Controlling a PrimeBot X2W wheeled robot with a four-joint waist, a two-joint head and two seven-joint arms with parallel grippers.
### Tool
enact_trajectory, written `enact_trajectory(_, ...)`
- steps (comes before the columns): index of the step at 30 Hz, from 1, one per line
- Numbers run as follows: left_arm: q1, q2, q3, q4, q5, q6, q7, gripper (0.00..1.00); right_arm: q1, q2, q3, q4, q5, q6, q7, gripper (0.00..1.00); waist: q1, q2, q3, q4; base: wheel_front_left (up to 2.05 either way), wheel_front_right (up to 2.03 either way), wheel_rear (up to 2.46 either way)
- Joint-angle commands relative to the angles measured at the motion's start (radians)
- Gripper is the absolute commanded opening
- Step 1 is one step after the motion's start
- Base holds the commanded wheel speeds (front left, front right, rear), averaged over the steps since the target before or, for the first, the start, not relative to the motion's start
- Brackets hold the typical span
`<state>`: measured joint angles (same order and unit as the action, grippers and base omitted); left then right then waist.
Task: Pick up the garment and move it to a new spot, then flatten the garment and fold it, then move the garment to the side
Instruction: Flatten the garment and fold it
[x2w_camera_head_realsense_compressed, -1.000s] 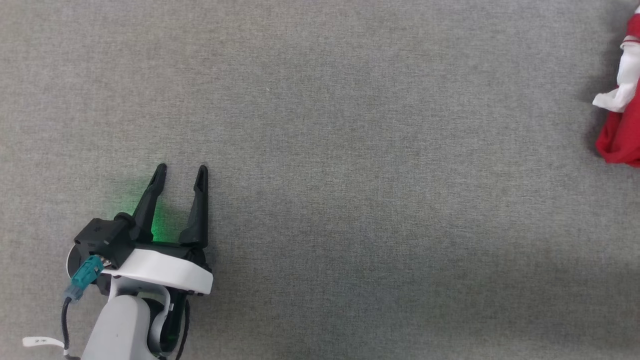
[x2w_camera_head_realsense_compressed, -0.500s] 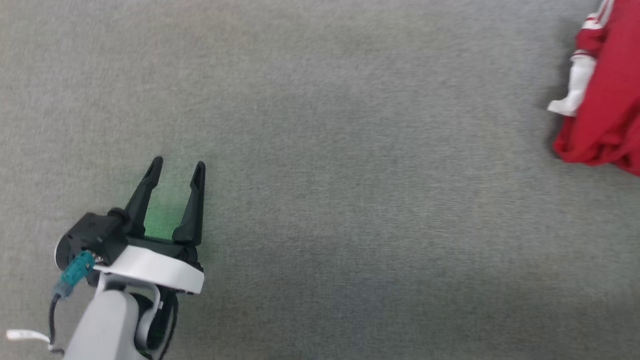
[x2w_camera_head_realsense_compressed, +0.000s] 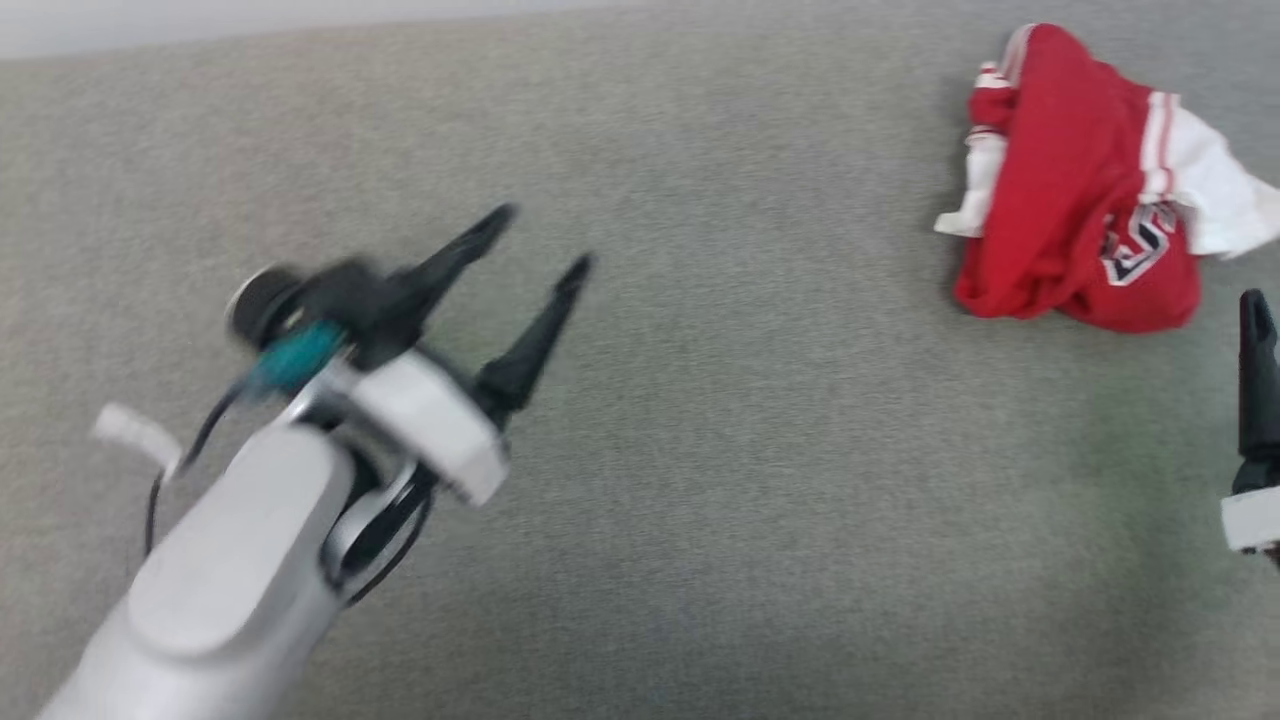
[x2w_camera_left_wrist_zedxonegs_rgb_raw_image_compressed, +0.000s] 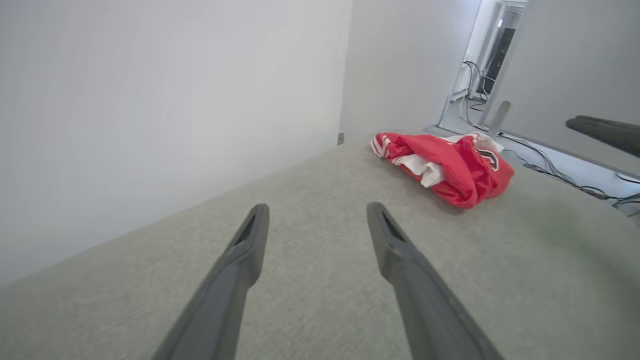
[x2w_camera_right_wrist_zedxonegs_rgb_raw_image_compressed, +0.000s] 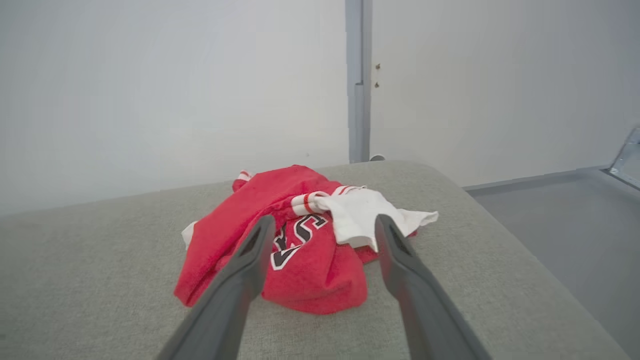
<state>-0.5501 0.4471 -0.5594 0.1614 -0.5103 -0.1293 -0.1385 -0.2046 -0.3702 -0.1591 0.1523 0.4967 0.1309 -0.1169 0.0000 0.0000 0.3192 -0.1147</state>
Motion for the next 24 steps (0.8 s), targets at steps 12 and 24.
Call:
enact_trajectory(12,-0.664,-0.071,-0.464,0.242,-0.413,-0.001,0.505,1.0,0.049,0.181,0.009,-0.082,-0.006,0.0,-0.087,1.0,0.0,0.0,0.105,-0.206,0.0,0.0,0.0)
enact_trajectory(24,-0.9,-0.197,-0.587,0.571,-0.631,-0.001,0.803,1.0,-0.001,0.262,0.12,0.027,0.009,0.0,-0.141,1.0,0.0,0.0,0.186,-0.401,0.0,0.0,0.0)
